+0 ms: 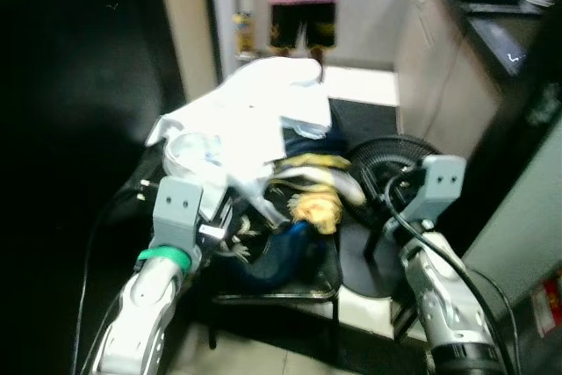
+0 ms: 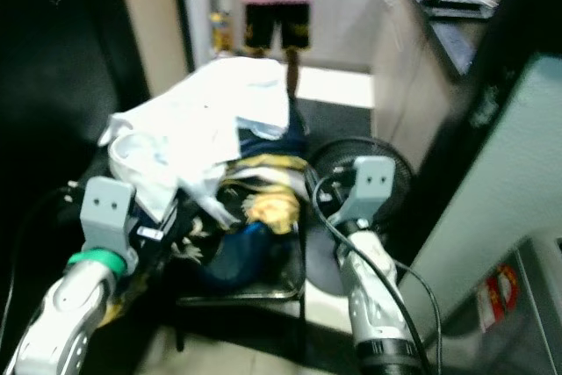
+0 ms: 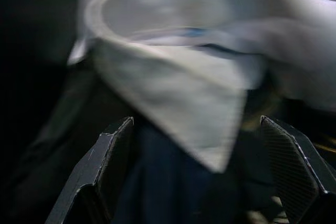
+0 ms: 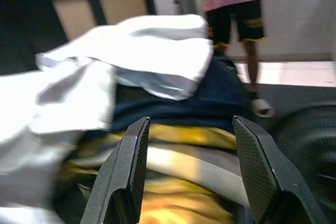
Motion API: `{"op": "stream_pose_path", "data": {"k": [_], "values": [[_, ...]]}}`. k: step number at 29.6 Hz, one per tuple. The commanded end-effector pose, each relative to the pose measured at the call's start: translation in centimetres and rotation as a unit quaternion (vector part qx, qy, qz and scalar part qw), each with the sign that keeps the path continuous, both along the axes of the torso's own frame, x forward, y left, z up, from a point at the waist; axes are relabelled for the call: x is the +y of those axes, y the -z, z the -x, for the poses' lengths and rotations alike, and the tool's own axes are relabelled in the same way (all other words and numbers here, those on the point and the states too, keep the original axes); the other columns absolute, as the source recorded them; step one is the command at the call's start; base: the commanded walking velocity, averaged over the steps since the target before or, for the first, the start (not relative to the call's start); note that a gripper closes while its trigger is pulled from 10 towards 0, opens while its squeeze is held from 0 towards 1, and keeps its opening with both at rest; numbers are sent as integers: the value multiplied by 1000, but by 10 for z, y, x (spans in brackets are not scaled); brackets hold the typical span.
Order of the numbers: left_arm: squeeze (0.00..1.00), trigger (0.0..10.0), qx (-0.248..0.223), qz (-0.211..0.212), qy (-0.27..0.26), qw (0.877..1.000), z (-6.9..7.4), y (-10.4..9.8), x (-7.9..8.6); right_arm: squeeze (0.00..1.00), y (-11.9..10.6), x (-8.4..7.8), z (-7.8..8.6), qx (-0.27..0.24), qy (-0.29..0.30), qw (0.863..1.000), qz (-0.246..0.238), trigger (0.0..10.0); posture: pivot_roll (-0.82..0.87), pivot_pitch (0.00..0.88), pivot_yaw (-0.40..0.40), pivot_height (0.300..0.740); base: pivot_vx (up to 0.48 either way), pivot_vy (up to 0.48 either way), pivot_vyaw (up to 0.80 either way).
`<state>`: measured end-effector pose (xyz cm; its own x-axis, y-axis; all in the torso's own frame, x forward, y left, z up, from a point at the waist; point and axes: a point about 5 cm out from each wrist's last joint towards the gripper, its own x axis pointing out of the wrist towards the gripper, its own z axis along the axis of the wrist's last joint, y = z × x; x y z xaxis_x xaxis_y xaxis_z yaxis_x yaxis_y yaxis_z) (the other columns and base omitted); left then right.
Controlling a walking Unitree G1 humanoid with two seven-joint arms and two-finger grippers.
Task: Clothes washing
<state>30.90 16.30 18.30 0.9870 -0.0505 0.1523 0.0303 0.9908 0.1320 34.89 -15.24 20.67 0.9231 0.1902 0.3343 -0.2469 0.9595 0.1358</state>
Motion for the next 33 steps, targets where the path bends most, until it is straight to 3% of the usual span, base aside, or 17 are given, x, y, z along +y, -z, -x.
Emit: {"op": "stream_pose_path", "data": {"k": [1,6,25,33], "values": [[0,10000,-3,11,0,1000,1,0,-1,0,7,-2,1,15,3,1000,-4,10000,29,55,21,740,0,480,0],[0,10000,-7,13,1,1000,1,-2,-1,0,9,-1,2,18,1,1000,1,10000,22,60,12,740,0,480,0],[0,10000,-13,22,-15,1000,0,-3,-2,0,13,10,6,25,-6,999,21,10000,15,68,8,740,0,0,0],[0,10000,-37,51,-7,998,-3,-16,-3,0,-4,12,4,0,0,999,32,10000,7,54,9,740,0,0,0]]}}
